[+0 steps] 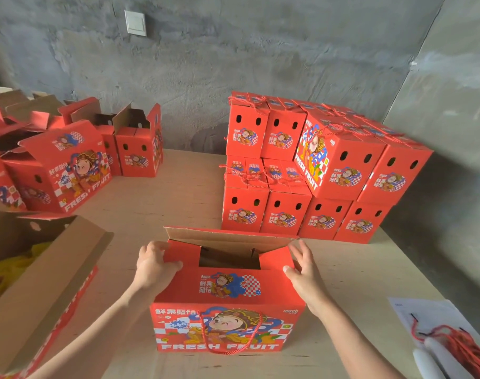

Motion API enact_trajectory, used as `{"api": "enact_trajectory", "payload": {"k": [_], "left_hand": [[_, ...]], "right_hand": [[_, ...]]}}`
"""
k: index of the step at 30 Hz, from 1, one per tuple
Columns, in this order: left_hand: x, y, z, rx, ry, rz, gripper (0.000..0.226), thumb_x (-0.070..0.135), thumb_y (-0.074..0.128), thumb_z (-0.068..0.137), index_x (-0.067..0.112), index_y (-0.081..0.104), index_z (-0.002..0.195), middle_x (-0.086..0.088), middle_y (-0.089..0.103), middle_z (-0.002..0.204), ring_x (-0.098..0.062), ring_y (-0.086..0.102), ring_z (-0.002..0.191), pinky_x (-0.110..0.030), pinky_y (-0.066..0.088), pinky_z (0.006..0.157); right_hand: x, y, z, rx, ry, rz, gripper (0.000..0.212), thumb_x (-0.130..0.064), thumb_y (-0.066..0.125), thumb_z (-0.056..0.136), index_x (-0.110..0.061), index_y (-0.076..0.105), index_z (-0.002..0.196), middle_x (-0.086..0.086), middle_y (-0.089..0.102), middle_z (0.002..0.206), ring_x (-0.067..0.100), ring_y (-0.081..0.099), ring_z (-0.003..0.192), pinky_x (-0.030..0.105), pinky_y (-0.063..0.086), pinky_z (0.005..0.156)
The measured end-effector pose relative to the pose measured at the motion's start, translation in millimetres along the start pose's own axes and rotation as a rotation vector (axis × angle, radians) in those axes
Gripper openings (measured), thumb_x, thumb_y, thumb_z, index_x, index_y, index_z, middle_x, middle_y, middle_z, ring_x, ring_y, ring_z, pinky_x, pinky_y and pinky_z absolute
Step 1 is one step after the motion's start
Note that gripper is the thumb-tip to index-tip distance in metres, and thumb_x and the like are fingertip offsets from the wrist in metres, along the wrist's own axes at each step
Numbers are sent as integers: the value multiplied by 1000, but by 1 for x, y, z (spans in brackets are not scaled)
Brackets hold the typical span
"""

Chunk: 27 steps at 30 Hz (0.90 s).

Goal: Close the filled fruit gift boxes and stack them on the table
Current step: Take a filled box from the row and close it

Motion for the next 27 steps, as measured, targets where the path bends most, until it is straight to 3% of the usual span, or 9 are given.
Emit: {"api": "enact_trajectory", "payload": {"k": [2,4,7,9,12,14,18,24,27], "left_hand": [[-8,6,2,-65,-164,-181,57,6,63,83,12,36,133,-14,44,129,-34,53,107,-44,51,81],[-10,9,3,-86,-186,-280,78,1,61,84,21,17,145,-13,35,142,-33,50,114,-41,50,78],[-7,7,0,-26,48,-185,98,-8,61,80,25,0,150,-9,19,154,-30,29,137,-49,36,106],[-4,3,-6,35,186,-110,106,-12,63,75,23,-3,150,-9,13,157,-27,18,142,-45,22,115],[4,-2,-16,128,372,-21,107,-6,70,69,23,7,150,-3,14,157,-21,9,145,-40,15,114],[8,5,-22,85,521,203,91,21,75,69,28,28,146,2,17,157,-16,2,145,-48,5,115],[7,15,-22,1,518,508,81,73,43,66,33,48,136,7,27,153,-12,7,145,-42,-5,116],[10,18,-17,17,528,712,71,76,38,79,35,42,137,8,35,149,-15,23,140,-38,13,116],[22,18,-1,-93,546,877,70,81,40,73,37,40,128,9,38,143,-18,27,135,-45,13,113]], "right_hand": [[1,-1,1,-77,5,101,80,4,46,94,-27,-2,151,-15,20,152,6,19,140,21,22,102],[0,-4,3,-118,-36,118,81,8,46,93,-36,7,149,-15,23,149,1,22,136,25,27,104],[0,-9,3,-143,-104,45,58,9,48,91,-37,42,127,-10,32,148,6,36,130,23,43,97],[3,-10,2,-177,-111,-12,46,6,48,92,-32,48,119,-15,29,149,4,36,127,14,49,80],[5,-13,1,-241,-122,-44,44,1,49,94,-32,45,122,-19,23,149,0,31,127,10,48,75],[3,-16,1,-305,-118,-68,44,-4,53,93,-33,43,125,-21,19,149,-1,31,128,10,46,83],[0,-26,6,-463,-105,-250,60,-35,72,81,-43,37,128,-27,9,149,1,16,135,29,22,109],[-11,-14,17,-463,-260,-620,45,-52,44,94,-64,23,131,-27,-2,154,-4,6,140,33,19,113],[-10,-13,20,-439,-279,-715,45,-59,37,93,-61,23,136,-25,4,155,4,22,140,36,30,112]]}}
Point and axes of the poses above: each hand's wrist, its own z-axis towards the middle knuckle, its own y-axis out of the palm, x = y × z, the point moved 4 cm from there along z, towards the middle knuckle
